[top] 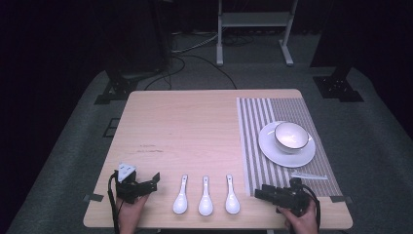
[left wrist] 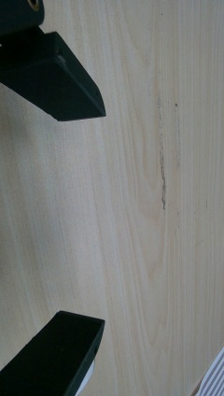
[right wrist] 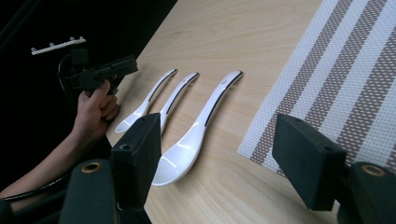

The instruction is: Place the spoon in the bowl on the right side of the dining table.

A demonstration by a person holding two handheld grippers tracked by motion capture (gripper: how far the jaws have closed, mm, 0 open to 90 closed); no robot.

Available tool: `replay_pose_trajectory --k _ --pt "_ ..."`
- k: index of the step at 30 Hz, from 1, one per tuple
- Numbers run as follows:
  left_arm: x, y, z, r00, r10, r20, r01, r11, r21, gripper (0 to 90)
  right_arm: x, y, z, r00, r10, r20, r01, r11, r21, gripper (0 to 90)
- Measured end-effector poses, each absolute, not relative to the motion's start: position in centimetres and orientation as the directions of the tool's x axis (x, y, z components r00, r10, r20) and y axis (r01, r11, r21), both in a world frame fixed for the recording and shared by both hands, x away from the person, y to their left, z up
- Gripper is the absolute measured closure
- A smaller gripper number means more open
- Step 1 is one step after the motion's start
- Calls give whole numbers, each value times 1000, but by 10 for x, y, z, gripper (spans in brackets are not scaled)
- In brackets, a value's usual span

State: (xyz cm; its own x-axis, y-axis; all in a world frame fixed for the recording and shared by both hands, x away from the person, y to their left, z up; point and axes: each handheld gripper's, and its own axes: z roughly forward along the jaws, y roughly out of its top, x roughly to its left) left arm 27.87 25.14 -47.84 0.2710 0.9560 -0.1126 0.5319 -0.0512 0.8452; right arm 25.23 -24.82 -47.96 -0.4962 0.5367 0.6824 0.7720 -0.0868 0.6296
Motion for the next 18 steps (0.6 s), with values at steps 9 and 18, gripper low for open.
replay_pose_trajectory --k 9,18 --pt "279 251 -478 270 956 -114 532 -50 845 2 259 -237 -476 -509 532 677 773 -65 632 319" --pt "279 252 -478 271 956 -115 533 -49 845 2 266 -228 -473 -517 526 675 775 -47 630 319"
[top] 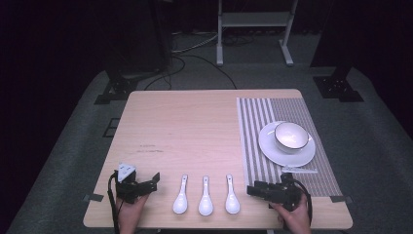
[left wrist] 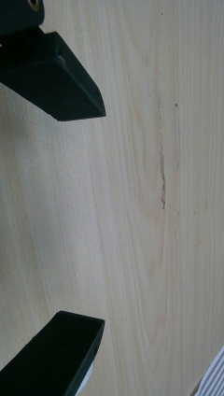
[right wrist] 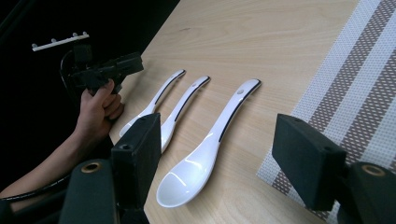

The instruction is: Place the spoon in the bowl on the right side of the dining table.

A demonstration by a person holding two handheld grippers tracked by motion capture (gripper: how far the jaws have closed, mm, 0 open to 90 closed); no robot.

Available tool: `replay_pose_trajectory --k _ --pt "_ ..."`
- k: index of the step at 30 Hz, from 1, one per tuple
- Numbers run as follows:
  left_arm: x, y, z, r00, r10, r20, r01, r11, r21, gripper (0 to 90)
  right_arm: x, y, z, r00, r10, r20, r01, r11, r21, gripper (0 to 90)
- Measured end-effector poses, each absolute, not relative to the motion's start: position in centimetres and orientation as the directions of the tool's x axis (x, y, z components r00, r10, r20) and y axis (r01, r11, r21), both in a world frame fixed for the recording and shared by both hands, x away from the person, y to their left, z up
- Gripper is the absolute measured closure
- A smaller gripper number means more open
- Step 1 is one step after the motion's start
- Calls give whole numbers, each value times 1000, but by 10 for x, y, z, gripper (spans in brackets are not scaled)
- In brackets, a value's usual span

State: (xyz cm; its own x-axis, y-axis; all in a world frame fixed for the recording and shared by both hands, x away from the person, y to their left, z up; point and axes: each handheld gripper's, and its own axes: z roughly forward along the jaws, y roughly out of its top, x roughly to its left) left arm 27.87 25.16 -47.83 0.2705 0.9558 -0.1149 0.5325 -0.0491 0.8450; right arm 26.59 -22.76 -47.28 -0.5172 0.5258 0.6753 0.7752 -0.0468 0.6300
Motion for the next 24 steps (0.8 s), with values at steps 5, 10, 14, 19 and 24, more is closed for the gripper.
replay_pose_trajectory --k 5,10,14,19,24 --pt "279 252 -478 270 956 -117 532 -47 846 2 271 -221 -471 -523 527 670 775 -33 631 319" --pt "279 252 -478 271 955 -117 532 -47 846 2 275 -216 -471 -518 527 674 782 -28 622 322" --pt "279 252 -478 271 955 -118 532 -46 846 2 279 -212 -473 -510 525 681 791 -24 611 324" --pt "279 252 -478 270 955 -119 532 -46 845 2 283 -206 -475 -500 523 690 803 -18 596 334" --pt "279 252 -478 270 955 -120 531 -44 846 2 287 -201 -474 -496 524 692 808 -14 589 335"
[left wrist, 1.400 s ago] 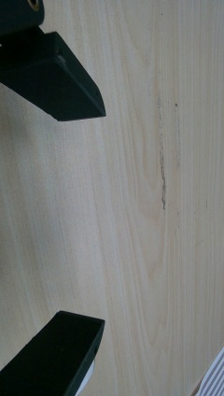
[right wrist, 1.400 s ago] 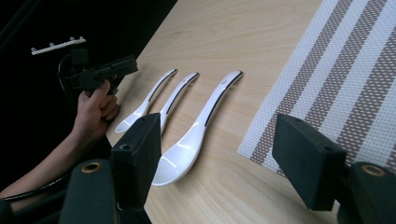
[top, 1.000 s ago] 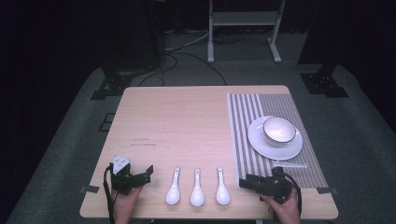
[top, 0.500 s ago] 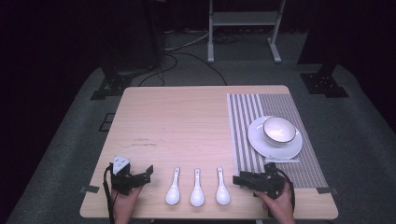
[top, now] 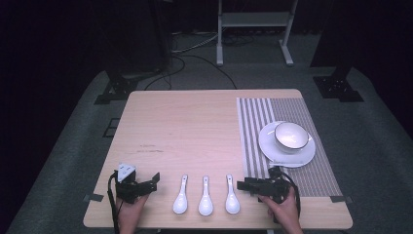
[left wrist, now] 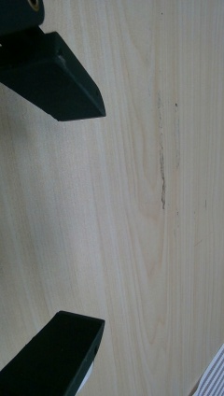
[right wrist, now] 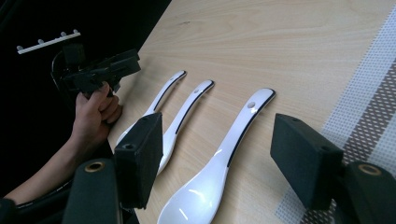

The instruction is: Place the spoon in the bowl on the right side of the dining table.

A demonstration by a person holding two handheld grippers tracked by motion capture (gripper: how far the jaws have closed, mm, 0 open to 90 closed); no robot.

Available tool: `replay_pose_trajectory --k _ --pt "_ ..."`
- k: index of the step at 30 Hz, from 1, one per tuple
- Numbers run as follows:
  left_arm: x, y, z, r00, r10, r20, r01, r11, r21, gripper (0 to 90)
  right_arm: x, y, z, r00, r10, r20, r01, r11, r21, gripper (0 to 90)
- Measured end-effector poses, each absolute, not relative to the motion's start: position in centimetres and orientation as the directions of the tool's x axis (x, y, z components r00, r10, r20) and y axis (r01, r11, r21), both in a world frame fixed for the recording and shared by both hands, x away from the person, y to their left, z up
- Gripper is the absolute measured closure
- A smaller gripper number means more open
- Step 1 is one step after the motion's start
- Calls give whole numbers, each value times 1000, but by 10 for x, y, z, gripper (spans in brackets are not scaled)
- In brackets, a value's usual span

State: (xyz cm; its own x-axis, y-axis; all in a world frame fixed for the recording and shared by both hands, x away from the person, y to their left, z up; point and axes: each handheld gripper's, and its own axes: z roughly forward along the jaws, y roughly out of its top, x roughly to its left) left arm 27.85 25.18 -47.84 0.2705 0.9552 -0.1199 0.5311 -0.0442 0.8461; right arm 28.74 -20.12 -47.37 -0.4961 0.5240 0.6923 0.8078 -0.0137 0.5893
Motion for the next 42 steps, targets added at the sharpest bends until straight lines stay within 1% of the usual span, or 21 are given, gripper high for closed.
replay_pose_trajectory --k 13,42 --pt "279 252 -478 272 955 -121 530 -44 847 2 298 -188 -474 -484 547 683 820 11 572 364" --pt "278 253 -478 272 954 -127 530 -38 847 2 315 -161 -479 -469 647 601 824 76 562 430"
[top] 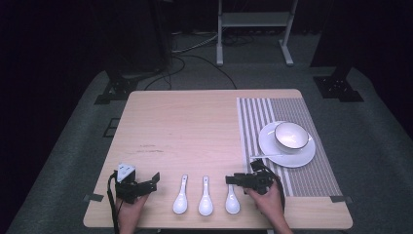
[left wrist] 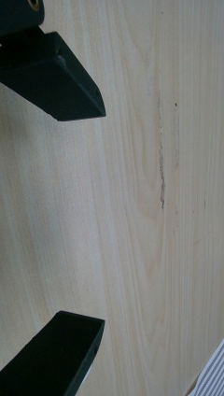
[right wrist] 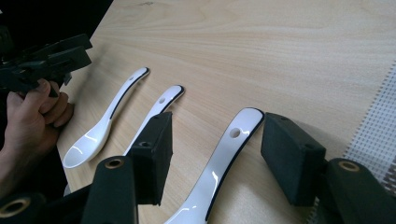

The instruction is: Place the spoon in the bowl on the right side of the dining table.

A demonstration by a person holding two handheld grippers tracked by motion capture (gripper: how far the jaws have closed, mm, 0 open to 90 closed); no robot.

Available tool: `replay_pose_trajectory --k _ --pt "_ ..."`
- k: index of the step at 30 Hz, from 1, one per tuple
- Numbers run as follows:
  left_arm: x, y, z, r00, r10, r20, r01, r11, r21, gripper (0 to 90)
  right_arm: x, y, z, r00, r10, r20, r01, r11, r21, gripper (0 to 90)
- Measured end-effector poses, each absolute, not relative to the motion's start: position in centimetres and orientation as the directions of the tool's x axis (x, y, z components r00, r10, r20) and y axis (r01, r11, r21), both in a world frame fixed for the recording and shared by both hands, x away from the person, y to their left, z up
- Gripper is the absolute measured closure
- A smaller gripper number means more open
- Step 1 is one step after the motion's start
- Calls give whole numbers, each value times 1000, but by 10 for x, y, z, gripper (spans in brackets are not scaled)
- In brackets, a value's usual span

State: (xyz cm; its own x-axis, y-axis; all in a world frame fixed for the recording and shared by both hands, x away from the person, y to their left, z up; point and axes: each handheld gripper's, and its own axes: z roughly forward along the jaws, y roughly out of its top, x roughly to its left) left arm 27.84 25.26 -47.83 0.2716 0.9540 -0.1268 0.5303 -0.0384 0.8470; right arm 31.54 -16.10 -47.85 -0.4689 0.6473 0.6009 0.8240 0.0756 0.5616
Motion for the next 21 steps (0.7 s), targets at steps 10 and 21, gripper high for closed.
replay_pose_trajectory --k 10,21 --pt "278 253 -478 272 954 -128 529 -37 848 2 315 -155 -480 -477 671 567 815 95 572 456" --pt "278 253 -478 273 953 -127 529 -39 848 2 304 -141 -479 -524 757 390 735 171 656 614"
